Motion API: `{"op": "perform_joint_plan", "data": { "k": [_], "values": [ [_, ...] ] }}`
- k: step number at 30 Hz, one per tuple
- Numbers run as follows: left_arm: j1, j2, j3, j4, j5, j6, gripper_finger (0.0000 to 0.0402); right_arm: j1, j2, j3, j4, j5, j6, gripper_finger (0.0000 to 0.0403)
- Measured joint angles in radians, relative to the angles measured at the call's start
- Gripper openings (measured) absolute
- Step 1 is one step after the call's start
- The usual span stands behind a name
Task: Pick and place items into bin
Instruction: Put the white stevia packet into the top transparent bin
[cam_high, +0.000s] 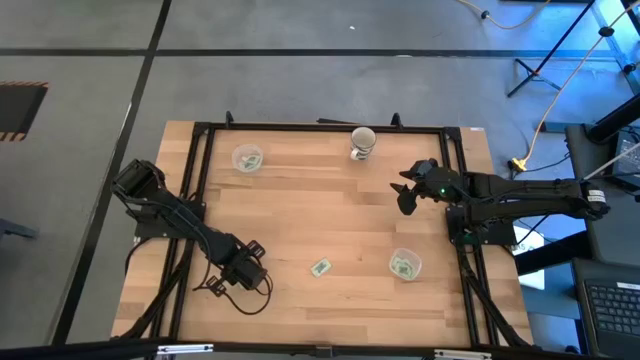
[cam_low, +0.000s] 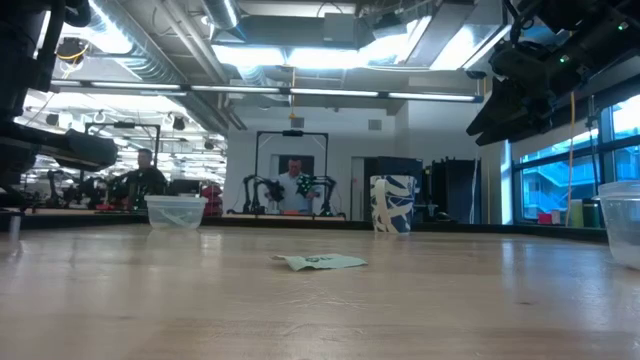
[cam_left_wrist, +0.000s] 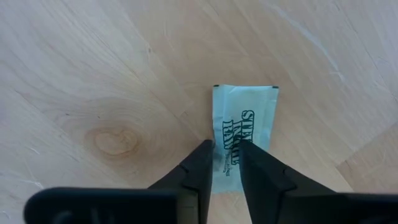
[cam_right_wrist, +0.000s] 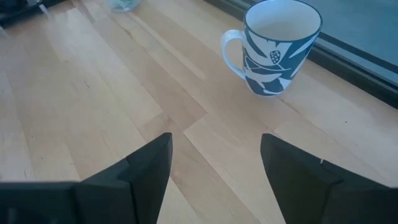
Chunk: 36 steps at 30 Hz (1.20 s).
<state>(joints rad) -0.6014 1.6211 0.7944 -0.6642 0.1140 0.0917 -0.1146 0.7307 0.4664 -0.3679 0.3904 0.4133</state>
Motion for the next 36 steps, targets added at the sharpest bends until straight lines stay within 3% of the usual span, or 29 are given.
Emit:
{"op": "perform_joint_plan", "data": {
  "k": [24,29,36],
  "values": [
    [-0.002,-0.011,-0.003,-0.002,-0.011,0.0,0.0004,0.0,0.0,0.0,-0.001,0.0,-0.004,0.0247],
    [0.007,-0.067,-0.011,-0.032,-0.037,-0.02,0.0005,0.0,0.0,0.0,-0.001,0.0,-0.006,0.0247],
    [0.066,-0.239,-0.007,-0.134,-0.063,-0.077,0.0004,0.0,0.0,0.0,0.0,0.0,-0.004,0.0247]
  ]
}}
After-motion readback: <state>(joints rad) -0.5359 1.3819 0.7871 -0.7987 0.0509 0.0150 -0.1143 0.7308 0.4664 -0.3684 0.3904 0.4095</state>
